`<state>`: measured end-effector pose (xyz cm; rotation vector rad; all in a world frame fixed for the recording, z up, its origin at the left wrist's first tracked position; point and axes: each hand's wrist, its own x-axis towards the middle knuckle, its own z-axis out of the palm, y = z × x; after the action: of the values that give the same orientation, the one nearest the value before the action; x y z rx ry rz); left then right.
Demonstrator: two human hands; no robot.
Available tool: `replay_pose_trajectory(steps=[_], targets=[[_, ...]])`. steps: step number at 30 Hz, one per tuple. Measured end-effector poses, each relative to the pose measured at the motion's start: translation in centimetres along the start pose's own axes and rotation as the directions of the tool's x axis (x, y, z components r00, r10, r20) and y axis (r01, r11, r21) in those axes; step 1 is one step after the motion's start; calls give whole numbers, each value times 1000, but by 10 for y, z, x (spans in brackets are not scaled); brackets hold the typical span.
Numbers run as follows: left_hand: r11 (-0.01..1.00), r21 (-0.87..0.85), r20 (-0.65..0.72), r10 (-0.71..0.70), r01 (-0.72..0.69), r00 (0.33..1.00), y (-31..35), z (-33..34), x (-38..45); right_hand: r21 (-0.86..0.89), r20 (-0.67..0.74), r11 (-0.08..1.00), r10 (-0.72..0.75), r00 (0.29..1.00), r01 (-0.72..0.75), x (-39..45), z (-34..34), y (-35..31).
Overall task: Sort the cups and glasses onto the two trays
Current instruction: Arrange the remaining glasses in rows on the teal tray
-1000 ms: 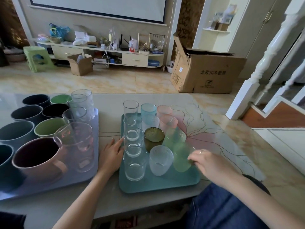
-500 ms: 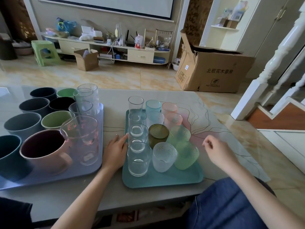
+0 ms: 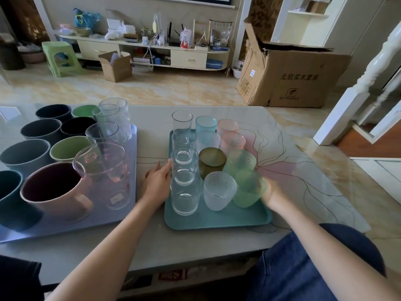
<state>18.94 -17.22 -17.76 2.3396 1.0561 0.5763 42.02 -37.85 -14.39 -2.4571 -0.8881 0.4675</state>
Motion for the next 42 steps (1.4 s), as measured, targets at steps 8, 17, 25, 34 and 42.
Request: replay_pose_trajectory(steps=[8,17,25,34,42], targets=[[870,-455,-47,-239,192,970,-2,4,21,-28,-229,998,-53,972,48,41,-42,-16],[572,-796,-24,-360,200,933,9,-2,107,670,-33,734,-121,992,112,152,-35,-68],[765,-630,-18,-186,133,982,1,19,150,631,-102,765,-81,991,128,199,-14,-70],[518,-828,66,-292,216,954,12,16,154,634,-227,746,-73,971,204,211,-17,-81],[330,-911,192,-194,248,962,14,12,185,867,131,498,-226,965,-1,227,-6,-78]])
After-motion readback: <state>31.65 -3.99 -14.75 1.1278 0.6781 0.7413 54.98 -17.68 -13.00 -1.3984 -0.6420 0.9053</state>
